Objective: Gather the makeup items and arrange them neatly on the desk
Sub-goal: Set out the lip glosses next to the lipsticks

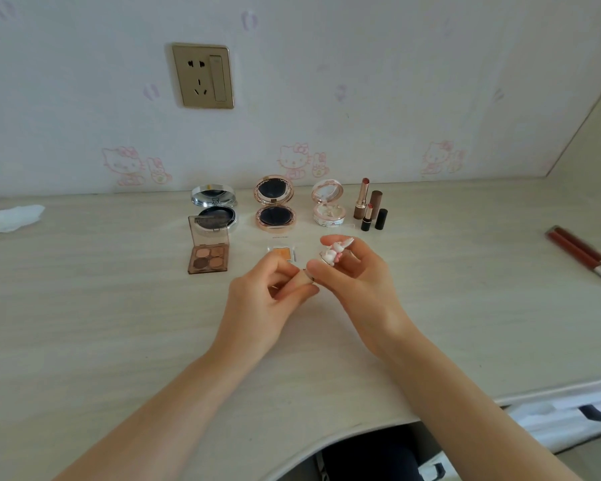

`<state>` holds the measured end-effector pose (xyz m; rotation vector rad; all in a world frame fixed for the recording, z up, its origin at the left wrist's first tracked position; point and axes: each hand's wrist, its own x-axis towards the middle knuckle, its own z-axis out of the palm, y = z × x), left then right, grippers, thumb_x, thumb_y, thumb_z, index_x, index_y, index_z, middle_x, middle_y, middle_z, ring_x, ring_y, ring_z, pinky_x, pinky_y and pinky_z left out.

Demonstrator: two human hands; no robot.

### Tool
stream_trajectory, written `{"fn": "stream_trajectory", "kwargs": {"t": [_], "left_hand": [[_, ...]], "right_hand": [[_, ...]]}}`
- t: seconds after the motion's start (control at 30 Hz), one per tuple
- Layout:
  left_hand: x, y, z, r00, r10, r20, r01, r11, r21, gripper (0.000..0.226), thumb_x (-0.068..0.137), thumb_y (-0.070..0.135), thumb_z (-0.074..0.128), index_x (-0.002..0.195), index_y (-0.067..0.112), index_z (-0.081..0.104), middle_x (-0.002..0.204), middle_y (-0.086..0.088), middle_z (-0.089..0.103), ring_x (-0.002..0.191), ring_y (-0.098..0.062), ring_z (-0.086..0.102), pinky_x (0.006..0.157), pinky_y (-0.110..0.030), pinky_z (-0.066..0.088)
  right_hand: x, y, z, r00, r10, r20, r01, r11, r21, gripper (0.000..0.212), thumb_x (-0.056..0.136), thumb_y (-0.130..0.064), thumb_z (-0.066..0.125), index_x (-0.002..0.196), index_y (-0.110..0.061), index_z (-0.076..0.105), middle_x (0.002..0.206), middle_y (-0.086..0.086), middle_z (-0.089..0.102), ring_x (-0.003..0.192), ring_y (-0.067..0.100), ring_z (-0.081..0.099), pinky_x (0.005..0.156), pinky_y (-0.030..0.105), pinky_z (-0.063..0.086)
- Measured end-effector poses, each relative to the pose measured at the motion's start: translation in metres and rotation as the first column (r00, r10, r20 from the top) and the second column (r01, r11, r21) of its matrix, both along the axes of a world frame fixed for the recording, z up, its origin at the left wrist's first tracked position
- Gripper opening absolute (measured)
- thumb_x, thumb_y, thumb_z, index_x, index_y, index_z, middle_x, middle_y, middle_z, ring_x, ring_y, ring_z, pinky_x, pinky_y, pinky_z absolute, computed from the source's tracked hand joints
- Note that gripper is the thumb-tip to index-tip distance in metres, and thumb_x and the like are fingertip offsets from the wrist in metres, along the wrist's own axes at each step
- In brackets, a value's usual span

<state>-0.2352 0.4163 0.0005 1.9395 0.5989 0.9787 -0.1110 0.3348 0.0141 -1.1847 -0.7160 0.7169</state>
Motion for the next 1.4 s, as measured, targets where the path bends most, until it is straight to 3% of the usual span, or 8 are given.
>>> {"fn": "stream_trajectory", "kwargs": {"t": [0.13,0.27,0.5,0.63,0.8,0.93,1.13,1.4], "left_hand": [[-0.0005,-0.0004,0.0010,1.000,-0.022,-0.001,0.022,1.000,0.001,0.019,0.079,0.025,0.075,0.083,0.016,0.059,0.072,0.007,0.071,0.068,-0.008,0.067,0.060,-0.020,0.048],[0.0001,-0.0033,0.0019,0.999,-0.041,-0.018,0.041,0.999,0.016,0.021,0.083,0.029,0.072,0.085,0.016,0.056,0.075,0.005,0.072,0.068,-0.016,0.067,0.063,-0.035,0.050],[-0.0015,-0.0024,0.0040,1.000,-0.013,-0.008,0.013,0.998,0.060,0.015,0.080,0.027,0.075,0.086,0.022,0.063,0.078,0.012,0.067,0.068,-0.009,0.062,0.058,-0.015,0.046],[0.0003,-0.0025,0.0028,1.000,0.017,0.010,-0.017,0.999,0.032,0.019,0.073,0.023,0.081,0.084,0.024,0.065,0.078,0.011,0.067,0.065,-0.010,0.063,0.060,-0.022,0.052],[-0.0003,-0.0016,0.0016,0.995,0.077,0.062,-0.081,0.995,0.064,0.026,0.068,0.022,0.085,0.074,0.026,0.060,0.073,0.013,0.066,0.063,-0.006,0.065,0.058,-0.012,0.049],[-0.0005,-0.0027,0.0013,0.997,0.056,0.056,-0.061,0.994,0.086,0.023,0.068,0.023,0.084,0.072,0.031,0.063,0.073,0.016,0.068,0.065,-0.004,0.065,0.059,-0.010,0.047],[-0.0038,0.0017,0.0005,0.998,0.056,0.012,-0.057,0.993,0.107,0.009,0.075,0.033,0.077,0.082,0.031,0.072,0.077,0.016,0.070,0.073,-0.003,0.063,0.062,-0.012,0.046],[-0.0033,0.0008,0.0020,0.997,0.083,-0.005,-0.082,0.989,0.126,0.009,0.077,0.036,0.074,0.085,0.032,0.073,0.075,0.011,0.068,0.070,-0.005,0.061,0.062,-0.010,0.043]], "right_hand": [[0.0017,-0.0033,-0.0005,0.995,0.100,-0.021,-0.098,0.993,0.059,0.039,0.079,0.003,0.067,0.113,-0.013,0.058,0.101,0.005,0.073,0.096,0.021,0.069,0.085,0.031,0.055],[0.0003,-0.0012,0.0012,1.000,0.024,0.008,-0.025,0.999,0.033,0.029,0.074,-0.013,0.077,0.100,-0.015,0.065,0.084,-0.002,0.068,0.082,0.015,0.067,0.081,0.029,0.054],[0.0035,-0.0053,0.0013,0.998,-0.025,-0.059,0.030,0.997,0.069,0.028,0.076,-0.008,0.075,0.102,-0.014,0.068,0.094,0.010,0.073,0.091,0.026,0.070,0.090,0.039,0.054],[0.0041,-0.0069,0.0032,0.996,0.002,-0.093,0.005,0.997,0.082,0.034,0.082,-0.001,0.069,0.113,-0.010,0.061,0.102,0.013,0.073,0.097,0.028,0.070,0.091,0.039,0.054],[0.0028,-0.0070,0.0027,0.998,0.021,-0.056,-0.018,0.998,0.061,0.028,0.081,-0.007,0.071,0.107,-0.012,0.065,0.105,0.006,0.072,0.101,0.021,0.068,0.093,0.039,0.053],[0.0008,-0.0048,0.0011,0.997,-0.030,0.066,0.031,0.999,-0.010,0.020,0.076,-0.017,0.075,0.095,-0.025,0.071,0.083,-0.005,0.070,0.082,0.013,0.068,0.085,0.033,0.054],[0.0055,-0.0083,0.0007,0.996,0.047,-0.077,-0.042,0.997,0.071,0.046,0.077,-0.007,0.072,0.119,-0.018,0.059,0.105,0.007,0.072,0.101,0.022,0.068,0.091,0.037,0.053],[0.0034,-0.0067,0.0021,0.992,-0.065,-0.109,0.070,0.997,0.044,0.037,0.069,-0.014,0.077,0.103,-0.015,0.065,0.092,0.008,0.071,0.098,0.034,0.068,0.089,0.041,0.055]]}}
